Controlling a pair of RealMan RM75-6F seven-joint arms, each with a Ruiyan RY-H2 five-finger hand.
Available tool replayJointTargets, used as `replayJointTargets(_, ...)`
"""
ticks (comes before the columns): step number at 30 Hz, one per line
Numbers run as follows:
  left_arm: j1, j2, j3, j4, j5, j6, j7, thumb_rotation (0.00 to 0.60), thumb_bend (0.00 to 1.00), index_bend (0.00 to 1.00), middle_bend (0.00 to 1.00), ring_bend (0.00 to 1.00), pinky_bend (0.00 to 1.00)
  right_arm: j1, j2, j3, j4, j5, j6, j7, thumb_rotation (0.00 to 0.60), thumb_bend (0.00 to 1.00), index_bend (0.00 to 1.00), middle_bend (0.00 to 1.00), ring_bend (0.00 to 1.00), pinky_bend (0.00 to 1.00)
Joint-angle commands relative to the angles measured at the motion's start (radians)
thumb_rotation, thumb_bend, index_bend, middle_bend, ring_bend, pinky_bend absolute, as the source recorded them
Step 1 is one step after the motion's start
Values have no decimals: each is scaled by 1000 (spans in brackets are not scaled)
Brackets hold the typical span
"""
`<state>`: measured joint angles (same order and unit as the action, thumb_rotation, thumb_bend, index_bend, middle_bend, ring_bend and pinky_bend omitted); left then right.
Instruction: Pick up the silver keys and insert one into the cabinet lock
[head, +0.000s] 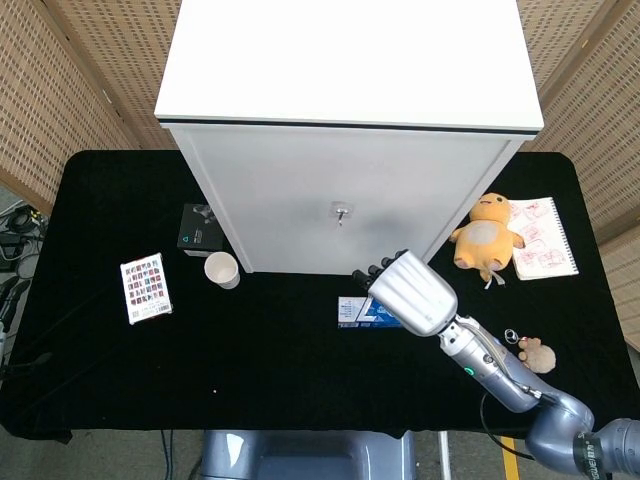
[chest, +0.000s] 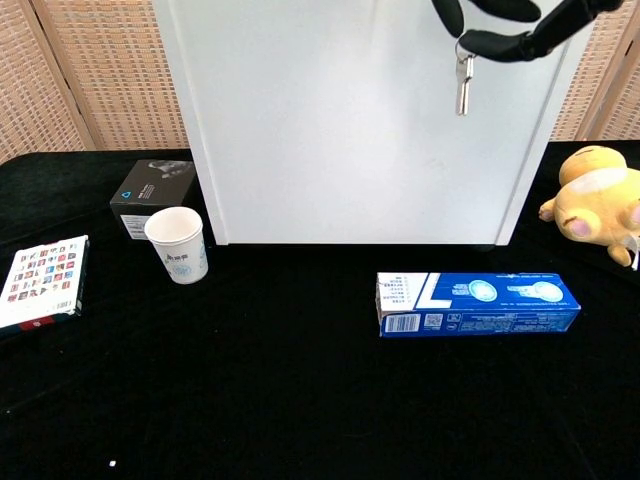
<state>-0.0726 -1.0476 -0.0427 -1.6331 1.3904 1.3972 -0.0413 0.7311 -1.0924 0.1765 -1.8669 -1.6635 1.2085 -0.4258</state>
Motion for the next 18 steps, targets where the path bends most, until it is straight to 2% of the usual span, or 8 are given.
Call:
replayJointTargets(1,-1,-1,-1,0,-2,-2,1,600,0,0,0,0,0,8,16,31,-5,20,-2,-8,600,604,710,881,882,1000)
replayJointTargets(10,-6,-2,-5,4,-16,-13,3,600,0,0,0,0,0,44,-6,101,-2,85,-20,-48,600,606,717,881,882,1000)
replayJointTargets(18,-7,-3,-5,6,-18,-15,2,600,0,0,0,0,0,74,-39,133,-4,130,-39,-115,600,605,717,881,882,1000)
